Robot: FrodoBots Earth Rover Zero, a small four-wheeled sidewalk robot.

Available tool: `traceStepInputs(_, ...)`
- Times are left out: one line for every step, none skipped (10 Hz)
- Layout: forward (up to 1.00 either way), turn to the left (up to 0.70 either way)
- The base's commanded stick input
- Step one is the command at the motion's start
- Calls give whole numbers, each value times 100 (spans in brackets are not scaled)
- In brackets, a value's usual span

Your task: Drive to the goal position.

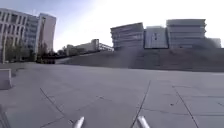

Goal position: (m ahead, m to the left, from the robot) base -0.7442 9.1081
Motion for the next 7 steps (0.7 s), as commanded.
traceStepInputs(0,0)
traceStepInputs(0,0)
traceStepInputs(0,0)
traceStepInputs(0,0)
traceStepInputs(0,0)
traceStepInputs(0,0)
traceStepInputs(0,0)
